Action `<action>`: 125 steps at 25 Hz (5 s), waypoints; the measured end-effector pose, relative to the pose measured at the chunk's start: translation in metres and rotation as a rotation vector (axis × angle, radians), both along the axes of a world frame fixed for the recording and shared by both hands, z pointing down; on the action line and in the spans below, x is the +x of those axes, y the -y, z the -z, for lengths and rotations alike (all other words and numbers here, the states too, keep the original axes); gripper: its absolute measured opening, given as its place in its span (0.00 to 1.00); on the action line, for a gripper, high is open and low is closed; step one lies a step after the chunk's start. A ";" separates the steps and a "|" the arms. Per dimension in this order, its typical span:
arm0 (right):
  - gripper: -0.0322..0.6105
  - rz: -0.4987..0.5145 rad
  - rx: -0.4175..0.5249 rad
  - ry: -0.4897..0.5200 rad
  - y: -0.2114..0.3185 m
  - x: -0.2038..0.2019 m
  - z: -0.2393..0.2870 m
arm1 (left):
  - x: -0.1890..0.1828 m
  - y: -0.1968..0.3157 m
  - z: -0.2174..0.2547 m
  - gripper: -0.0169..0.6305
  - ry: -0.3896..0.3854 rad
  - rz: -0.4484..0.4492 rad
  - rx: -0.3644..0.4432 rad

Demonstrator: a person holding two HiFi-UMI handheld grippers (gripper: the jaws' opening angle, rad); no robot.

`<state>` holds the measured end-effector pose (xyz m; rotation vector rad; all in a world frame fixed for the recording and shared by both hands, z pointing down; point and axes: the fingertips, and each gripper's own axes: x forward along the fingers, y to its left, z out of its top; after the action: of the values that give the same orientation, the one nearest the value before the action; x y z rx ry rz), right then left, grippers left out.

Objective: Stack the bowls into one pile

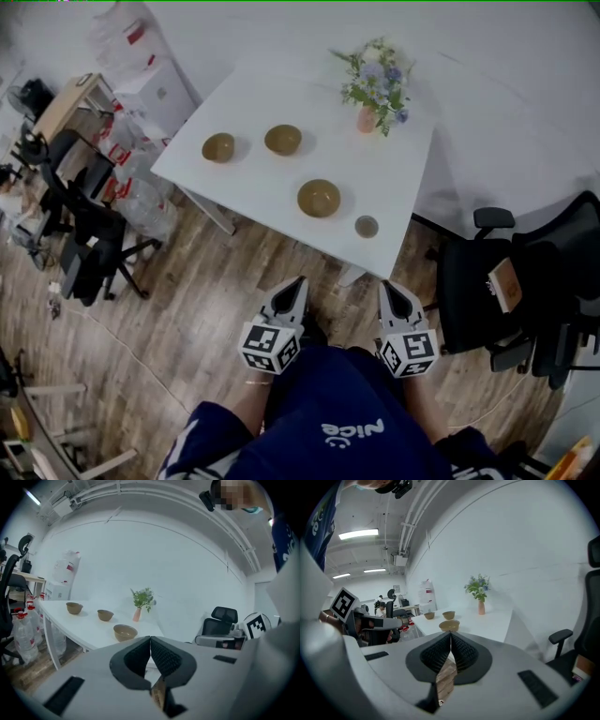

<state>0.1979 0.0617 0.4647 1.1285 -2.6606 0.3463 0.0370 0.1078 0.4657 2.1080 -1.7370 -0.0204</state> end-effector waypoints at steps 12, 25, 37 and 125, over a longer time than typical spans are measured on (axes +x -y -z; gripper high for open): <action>0.09 -0.100 0.011 -0.039 0.079 -0.073 -0.001 | -0.086 0.087 -0.008 0.05 0.053 -0.068 -0.013; 0.09 -0.103 0.033 -0.068 0.119 -0.138 0.004 | -0.163 0.124 -0.012 0.05 0.014 -0.037 -0.026; 0.09 -0.024 0.074 -0.049 0.183 -0.169 0.025 | -0.201 0.157 -0.002 0.05 0.017 0.089 -0.026; 0.09 0.121 0.081 -0.109 0.219 -0.203 0.012 | -0.439 0.267 -0.057 0.07 0.021 0.582 -0.405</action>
<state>-0.0047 -0.1577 0.4523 0.9727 -2.6518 0.1524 -0.4024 -0.1588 0.5223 1.2824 -2.0971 0.1737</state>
